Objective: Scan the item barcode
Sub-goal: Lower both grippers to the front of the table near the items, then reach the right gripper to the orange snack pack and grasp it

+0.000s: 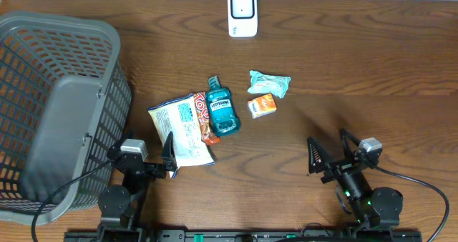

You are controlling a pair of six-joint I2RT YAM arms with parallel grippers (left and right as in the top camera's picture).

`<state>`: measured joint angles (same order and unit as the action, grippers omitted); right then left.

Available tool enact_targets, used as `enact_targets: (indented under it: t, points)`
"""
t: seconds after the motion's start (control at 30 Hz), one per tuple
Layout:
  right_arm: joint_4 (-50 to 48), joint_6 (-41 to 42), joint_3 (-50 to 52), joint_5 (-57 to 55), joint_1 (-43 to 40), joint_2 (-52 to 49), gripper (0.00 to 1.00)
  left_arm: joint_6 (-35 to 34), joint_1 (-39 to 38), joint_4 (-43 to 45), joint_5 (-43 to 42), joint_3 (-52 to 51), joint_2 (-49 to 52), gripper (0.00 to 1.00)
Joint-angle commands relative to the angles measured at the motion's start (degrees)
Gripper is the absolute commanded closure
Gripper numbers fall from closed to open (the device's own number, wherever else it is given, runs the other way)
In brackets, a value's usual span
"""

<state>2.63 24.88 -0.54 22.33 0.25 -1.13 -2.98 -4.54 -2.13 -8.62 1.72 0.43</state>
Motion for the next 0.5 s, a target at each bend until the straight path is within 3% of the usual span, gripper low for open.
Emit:
enact_targets:
  t: [0.0,0.17,0.47]
  points:
    - [2.51,1.88,-4.24,1.97,0.37,-0.68,0.01,-0.33,0.28,-1.01,0.33,-1.49,-0.15,0.02]
    - [18.23,-3.04,-18.49,-3.85,0.39,-10.21,0.01,-0.33,0.28,-1.01,0.33,-1.49,-0.15,0.02]
    - [32.11,-3.54,-38.62,-5.95,1.75,-34.86,0.01,-0.33,0.28,-1.01,0.33,-1.49,-0.15,0.02]
